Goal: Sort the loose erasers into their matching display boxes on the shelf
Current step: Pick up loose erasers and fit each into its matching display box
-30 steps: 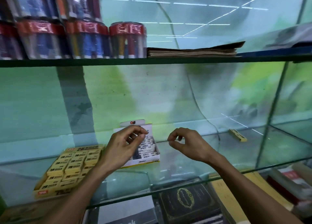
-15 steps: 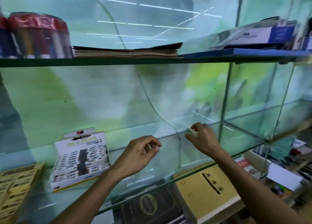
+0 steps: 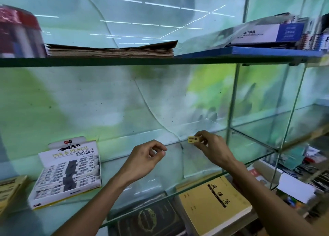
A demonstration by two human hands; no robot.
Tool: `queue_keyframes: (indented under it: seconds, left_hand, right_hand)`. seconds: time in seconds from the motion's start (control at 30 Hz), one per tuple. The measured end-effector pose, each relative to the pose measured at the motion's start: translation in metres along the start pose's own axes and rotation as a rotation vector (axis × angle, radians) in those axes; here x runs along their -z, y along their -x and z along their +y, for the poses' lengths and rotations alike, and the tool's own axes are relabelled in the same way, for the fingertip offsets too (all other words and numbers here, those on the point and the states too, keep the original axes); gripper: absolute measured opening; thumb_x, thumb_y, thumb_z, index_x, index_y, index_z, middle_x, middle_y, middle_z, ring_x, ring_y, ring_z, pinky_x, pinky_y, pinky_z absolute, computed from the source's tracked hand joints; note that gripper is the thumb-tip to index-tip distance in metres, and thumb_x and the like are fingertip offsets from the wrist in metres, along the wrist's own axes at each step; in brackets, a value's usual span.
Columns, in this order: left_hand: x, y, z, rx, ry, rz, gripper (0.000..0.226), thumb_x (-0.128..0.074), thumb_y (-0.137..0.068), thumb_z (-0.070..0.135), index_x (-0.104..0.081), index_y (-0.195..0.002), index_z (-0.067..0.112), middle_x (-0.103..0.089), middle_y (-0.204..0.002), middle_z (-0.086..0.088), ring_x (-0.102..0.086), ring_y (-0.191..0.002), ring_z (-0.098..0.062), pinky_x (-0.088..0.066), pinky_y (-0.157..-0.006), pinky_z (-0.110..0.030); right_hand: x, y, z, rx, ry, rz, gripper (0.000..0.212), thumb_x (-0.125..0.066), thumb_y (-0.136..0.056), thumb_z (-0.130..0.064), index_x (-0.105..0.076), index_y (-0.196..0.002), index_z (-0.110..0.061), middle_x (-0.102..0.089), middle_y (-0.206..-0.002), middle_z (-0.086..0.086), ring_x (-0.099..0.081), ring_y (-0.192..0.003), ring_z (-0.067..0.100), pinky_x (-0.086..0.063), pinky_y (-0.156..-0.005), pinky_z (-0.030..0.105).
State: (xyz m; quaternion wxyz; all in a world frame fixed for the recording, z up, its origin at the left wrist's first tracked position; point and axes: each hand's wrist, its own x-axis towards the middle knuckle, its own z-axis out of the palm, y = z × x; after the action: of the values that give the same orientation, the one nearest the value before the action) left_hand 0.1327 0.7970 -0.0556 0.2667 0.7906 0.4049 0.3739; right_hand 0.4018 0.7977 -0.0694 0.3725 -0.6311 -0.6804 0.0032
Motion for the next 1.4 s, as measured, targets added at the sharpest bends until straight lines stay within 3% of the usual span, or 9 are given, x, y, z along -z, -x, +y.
queue_keyframes:
  seconds: [0.1,0.3,0.53,0.67,0.83,1.03,1.13,1.27,1.4]
  left_hand:
    - [0.007,-0.002,-0.001,0.051,0.079,0.045,0.007,-0.065,-0.092,0.028,-0.069,-0.094,0.033,-0.068,-0.093,0.009,-0.065,-0.079,-0.016,-0.05,-0.07,-0.025]
    - [0.027,0.001,-0.003,0.076,0.158,0.111,0.007,-0.067,-0.091,0.029,-0.067,-0.097,0.032,-0.068,-0.088,0.014,-0.067,-0.074,-0.013,-0.052,-0.071,-0.032]
    - [0.056,0.023,-0.008,0.074,0.193,0.119,0.007,-0.067,-0.091,0.021,-0.068,-0.097,0.025,-0.071,-0.091,0.005,-0.065,-0.072,-0.012,-0.05,-0.065,-0.029]
    - [0.074,0.034,-0.016,0.118,0.286,0.172,0.008,-0.071,-0.088,0.014,-0.069,-0.094,0.02,-0.072,-0.085,-0.001,-0.065,-0.073,-0.013,-0.051,-0.066,-0.029]
    - [0.095,0.05,-0.022,0.166,0.349,0.257,0.01,-0.073,-0.086,0.013,-0.069,-0.095,0.012,-0.071,-0.083,-0.002,-0.065,-0.074,-0.014,-0.05,-0.068,-0.032]
    - [0.133,0.075,-0.025,0.139,0.256,0.331,0.003,-0.069,-0.09,0.018,-0.068,-0.093,0.019,-0.067,-0.075,0.012,-0.06,-0.069,-0.008,-0.047,-0.067,-0.023]
    - [0.157,0.09,-0.026,0.136,0.242,0.388,0.003,-0.066,-0.092,0.016,-0.067,-0.095,0.015,-0.068,-0.077,0.008,-0.059,-0.066,-0.009,-0.047,-0.065,-0.022]
    - [0.187,0.115,-0.031,0.136,0.181,0.441,0.006,-0.065,-0.093,0.02,-0.068,-0.097,0.016,-0.068,-0.077,0.003,-0.061,-0.066,-0.008,-0.049,-0.068,-0.024]
    - [0.215,0.141,-0.038,0.147,0.105,0.513,0.007,-0.063,-0.094,0.022,-0.067,-0.098,0.017,-0.068,-0.077,0.001,-0.059,-0.063,-0.003,-0.049,-0.062,-0.016]
  right_hand:
    - [0.0,0.007,-0.025,0.045,-0.244,-0.002,0.023,-0.071,-0.088,-0.019,-0.064,-0.109,-0.027,-0.068,-0.084,-0.014,-0.063,-0.076,-0.001,-0.046,-0.067,0.009]
    - [-0.015,0.012,-0.072,0.082,-0.624,-0.175,0.027,-0.073,-0.086,-0.01,-0.067,-0.106,-0.028,-0.071,-0.096,0.004,-0.068,-0.085,0.013,-0.055,-0.079,0.024]
    - [-0.031,0.016,-0.121,0.066,-0.841,-0.31,0.029,-0.072,-0.086,-0.006,-0.065,-0.111,-0.017,-0.073,-0.095,0.005,-0.067,-0.081,0.011,-0.052,-0.074,0.02]
    - [-0.047,0.017,-0.149,-0.09,-1.078,-0.285,0.025,-0.071,-0.086,-0.004,-0.066,-0.11,-0.01,-0.072,-0.089,0.008,-0.06,-0.071,0.013,-0.048,-0.064,0.02]
    - [-0.072,0.02,-0.187,-0.301,-1.383,-0.373,0.014,-0.066,-0.089,-0.008,-0.068,-0.101,-0.002,-0.068,-0.083,0.008,-0.06,-0.076,0.017,-0.047,-0.073,0.03]
    - [-0.085,0.019,-0.22,-0.334,-1.484,-0.417,0.007,-0.056,-0.096,-0.007,-0.06,-0.102,-0.008,-0.069,-0.089,0.012,-0.071,-0.082,0.03,-0.056,-0.069,0.033]
    - [-0.09,0.017,-0.235,-0.303,-1.473,-0.416,0.015,-0.056,-0.095,-0.003,-0.06,-0.109,-0.009,-0.065,-0.082,0.013,-0.07,-0.073,0.029,-0.056,-0.061,0.03]
    - [-0.102,0.017,-0.259,-0.185,-1.372,-0.478,0.025,-0.062,-0.09,0.001,-0.065,-0.114,-0.008,-0.061,-0.076,0.011,-0.058,-0.067,0.022,-0.049,-0.065,0.031]
    - [-0.116,0.025,-0.292,-0.025,-1.08,-0.505,0.03,-0.074,-0.083,-0.007,-0.07,-0.11,-0.021,-0.066,-0.092,0.002,-0.061,-0.063,0.016,-0.05,-0.059,0.024]
